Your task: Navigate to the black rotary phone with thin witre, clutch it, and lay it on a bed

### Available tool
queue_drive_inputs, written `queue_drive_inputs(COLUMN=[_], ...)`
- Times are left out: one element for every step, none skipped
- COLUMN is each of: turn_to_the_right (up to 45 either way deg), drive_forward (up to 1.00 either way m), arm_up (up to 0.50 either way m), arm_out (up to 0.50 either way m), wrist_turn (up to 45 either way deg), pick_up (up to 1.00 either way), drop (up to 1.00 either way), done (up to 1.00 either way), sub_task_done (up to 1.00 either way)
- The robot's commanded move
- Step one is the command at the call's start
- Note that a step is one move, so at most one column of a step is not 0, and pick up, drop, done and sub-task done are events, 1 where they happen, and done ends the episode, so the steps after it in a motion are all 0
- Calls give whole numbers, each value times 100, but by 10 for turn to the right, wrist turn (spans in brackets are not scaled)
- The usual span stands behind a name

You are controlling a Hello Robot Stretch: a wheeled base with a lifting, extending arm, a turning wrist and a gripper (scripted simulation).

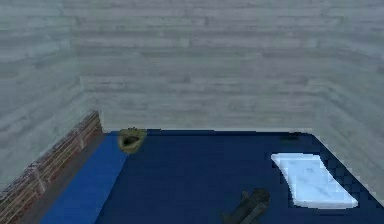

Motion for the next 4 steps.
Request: queue_drive_inputs(turn_to_the_right=[-450, -330, 0, 450], drive_forward=[0, 0, 25, 0], arm_up=[0, 0, 0, 0], arm_out=[0, 0, 0, 0], wrist_turn=[0, 0, 0, 0], pick_up=[0, 0, 0, 0], drop=[0, 0, 0, 0], done=[0, 0, 0, 0], sub_task_done=[0, 0, 0, 0])
